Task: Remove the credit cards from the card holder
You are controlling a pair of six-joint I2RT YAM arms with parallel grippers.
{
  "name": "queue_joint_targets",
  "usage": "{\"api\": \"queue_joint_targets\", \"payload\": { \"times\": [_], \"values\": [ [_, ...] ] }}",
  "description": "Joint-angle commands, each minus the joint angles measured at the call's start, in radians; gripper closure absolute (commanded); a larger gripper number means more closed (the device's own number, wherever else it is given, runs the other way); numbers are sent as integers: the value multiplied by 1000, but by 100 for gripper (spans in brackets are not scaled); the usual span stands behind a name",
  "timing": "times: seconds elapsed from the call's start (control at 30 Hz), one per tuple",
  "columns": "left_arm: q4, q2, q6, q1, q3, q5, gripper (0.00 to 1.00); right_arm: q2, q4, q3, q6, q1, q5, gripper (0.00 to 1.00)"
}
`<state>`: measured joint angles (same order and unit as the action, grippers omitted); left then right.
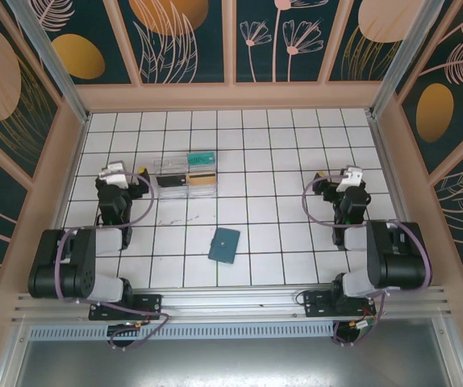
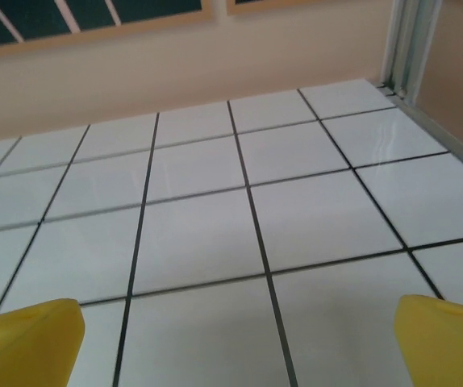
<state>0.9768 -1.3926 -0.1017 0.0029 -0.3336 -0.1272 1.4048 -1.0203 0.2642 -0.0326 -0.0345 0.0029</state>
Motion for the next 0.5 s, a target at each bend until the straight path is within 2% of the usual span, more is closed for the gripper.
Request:
{"api": "queue_joint_targets", "payload": {
  "times": [0.0,0.07,0.13,0.2,0.27,0.37,0.47],
  "values": [
    [-357,111,-131,2,-153,-159,1,-153,166,70,-77,5,31,1],
    [-602,138,-263,2,-279,-236,1,-223,190,67,-128,7,16,1],
    [-841,144,-369,2,-415,-240,1,-268,251,91,-195,8,-13,1],
    [-990,142,-483,2,-503,-227,1,-298,338,134,-301,6,-44,1],
    [-988,167,-493,2,-497,-125,1,-318,440,184,-426,4,-53,1],
    [-954,241,-517,2,-435,-5,1,-343,689,269,-636,1,8,1],
    [-935,316,-534,0,-377,105,1,-358,701,273,-660,2,-104,1]
  ]
}}
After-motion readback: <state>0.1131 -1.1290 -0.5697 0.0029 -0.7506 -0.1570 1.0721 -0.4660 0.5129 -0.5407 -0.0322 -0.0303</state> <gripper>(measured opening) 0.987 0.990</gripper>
